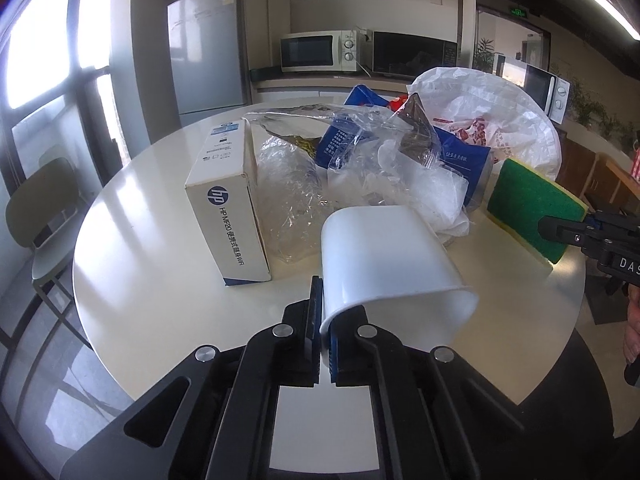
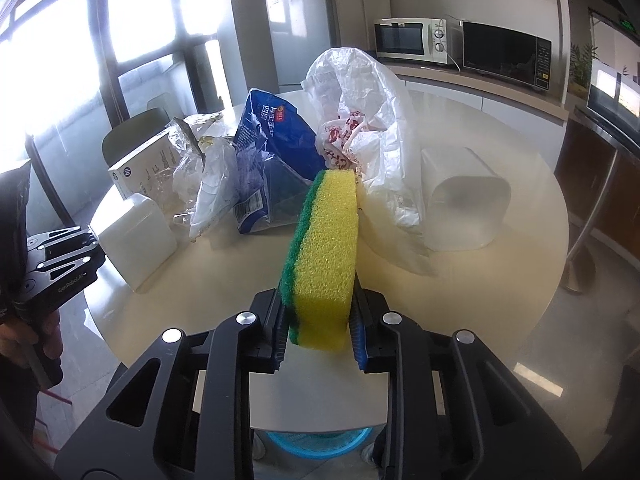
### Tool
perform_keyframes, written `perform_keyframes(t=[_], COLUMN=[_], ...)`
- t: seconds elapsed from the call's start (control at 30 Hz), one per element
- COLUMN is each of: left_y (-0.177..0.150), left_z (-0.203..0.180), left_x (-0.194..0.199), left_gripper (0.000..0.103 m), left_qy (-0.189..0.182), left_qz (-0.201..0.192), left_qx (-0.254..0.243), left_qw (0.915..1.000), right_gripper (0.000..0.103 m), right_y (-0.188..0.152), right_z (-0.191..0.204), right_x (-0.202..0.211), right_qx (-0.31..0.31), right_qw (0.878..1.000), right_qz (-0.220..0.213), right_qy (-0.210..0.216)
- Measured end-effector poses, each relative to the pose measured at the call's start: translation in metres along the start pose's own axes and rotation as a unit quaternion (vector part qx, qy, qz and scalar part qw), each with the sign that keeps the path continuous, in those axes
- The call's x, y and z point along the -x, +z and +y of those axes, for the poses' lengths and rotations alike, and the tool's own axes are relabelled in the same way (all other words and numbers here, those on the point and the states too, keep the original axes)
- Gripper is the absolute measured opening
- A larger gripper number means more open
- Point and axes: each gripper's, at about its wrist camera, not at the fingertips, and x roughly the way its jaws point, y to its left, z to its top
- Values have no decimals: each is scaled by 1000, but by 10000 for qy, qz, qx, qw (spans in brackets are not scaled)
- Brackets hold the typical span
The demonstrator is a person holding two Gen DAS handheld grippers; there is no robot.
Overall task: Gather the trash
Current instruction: 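Lift the cup and sponge and carry both down toward the blue wastebasket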
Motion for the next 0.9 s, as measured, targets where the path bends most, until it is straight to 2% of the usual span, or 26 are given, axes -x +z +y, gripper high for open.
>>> perform_keyframes(t=[0.33, 0.9], left_y=[1, -7], left_z=[3, -14], left_x=[22, 48], left_gripper=[2, 2], left_qy=[-73, -192], left_qz=[-102, -241], left_qx=[257, 196], left_qw=[9996, 9993], right_gripper=[23, 23], right_y=[-1, -7], right_z=[5, 15], right_x=[32, 66], right_qx=[191, 498], right_qw=[9996, 9975], right_qz=[-110, -186], right_qy=[173, 465])
